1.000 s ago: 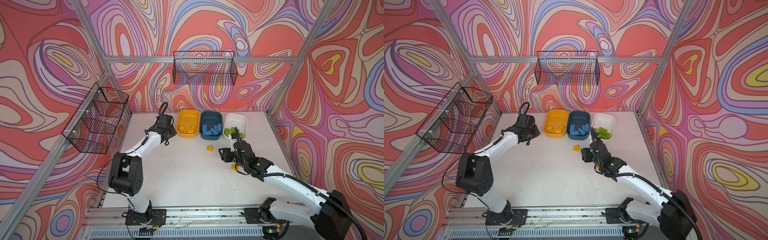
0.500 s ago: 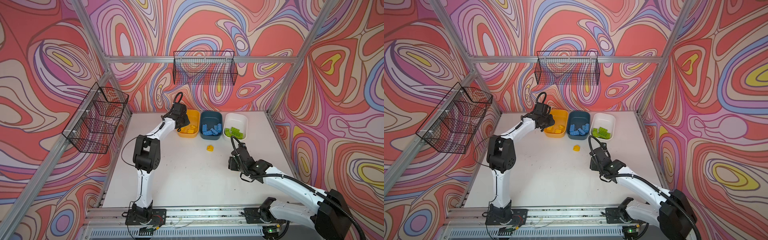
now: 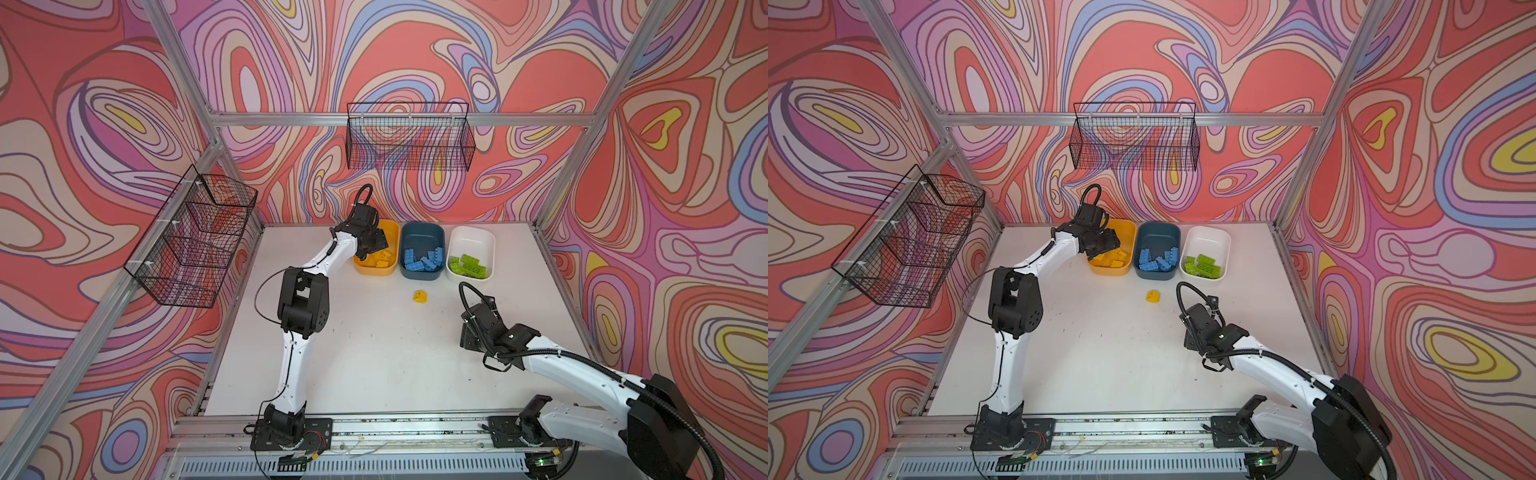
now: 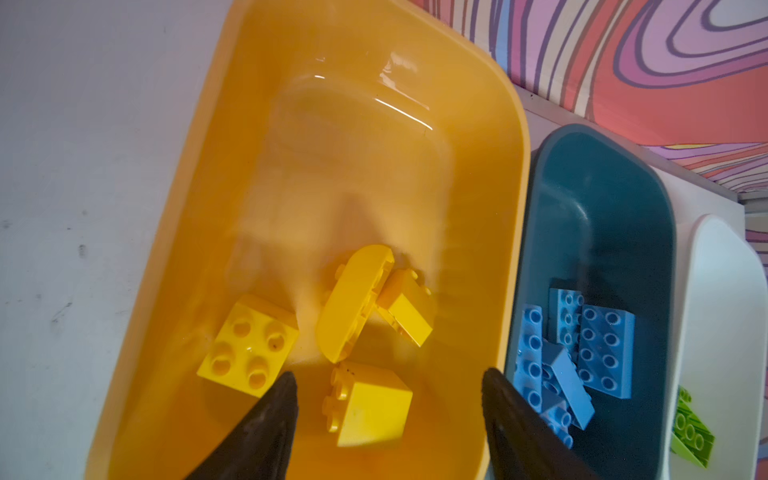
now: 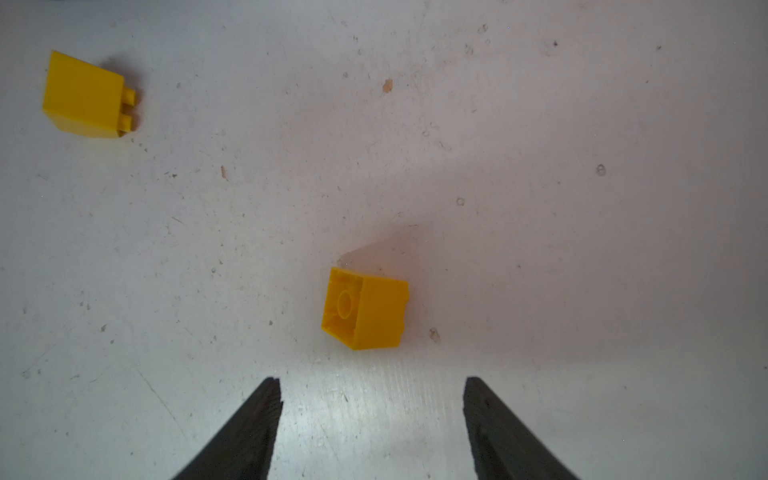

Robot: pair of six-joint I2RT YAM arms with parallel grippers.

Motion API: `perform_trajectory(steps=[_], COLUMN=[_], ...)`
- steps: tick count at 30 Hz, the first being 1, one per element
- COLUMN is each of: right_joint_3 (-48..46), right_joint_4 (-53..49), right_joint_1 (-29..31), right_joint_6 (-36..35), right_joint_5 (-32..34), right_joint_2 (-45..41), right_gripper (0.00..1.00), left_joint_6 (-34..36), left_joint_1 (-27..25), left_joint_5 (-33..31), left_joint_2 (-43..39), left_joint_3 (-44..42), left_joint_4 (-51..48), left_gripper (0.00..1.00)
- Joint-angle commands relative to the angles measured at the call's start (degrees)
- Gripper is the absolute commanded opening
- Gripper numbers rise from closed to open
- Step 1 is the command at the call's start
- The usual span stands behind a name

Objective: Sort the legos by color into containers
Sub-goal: 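Lower the long yellow brick into the yellow bin and open the left gripper, then grasp a yellow brick with the right gripper while the left arm withdraws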

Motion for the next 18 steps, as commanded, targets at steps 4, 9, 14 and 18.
perform_trajectory(steps=[4,9,14,18], right_joint_3=[0.5,0.0,-0.3,-1.8], right_joint_4=[7.0,12.0,14.3,15.9], right_joint_1=[-2.5,-5.5,-5.8,-5.8], right_joint_6=[-0.1,-0.7,-1.0,-0.8], right_joint_5=[-0.3,-2.3,-3.1,-4.1], right_joint_2=[7.2,11.5,13.6,14.4], right_gripper=[0.76,0.76,0.73,0.68], left_joint_6=[-0.5,-1.6,-1.7,-2.3], left_joint_1=[-0.6,-2.4,-3.3,-3.6], left_joint_5=[1.2,0.2,-0.3,-0.3], left_joint_2=[-20.4,-34.7,-45.1,-51.6], left_joint_3=[-14.5,-29.9,-40.3,-47.5], left_joint_4=[4.2,9.9,10.3,11.0], left_gripper=[0.75,0.75,0.73,0.72])
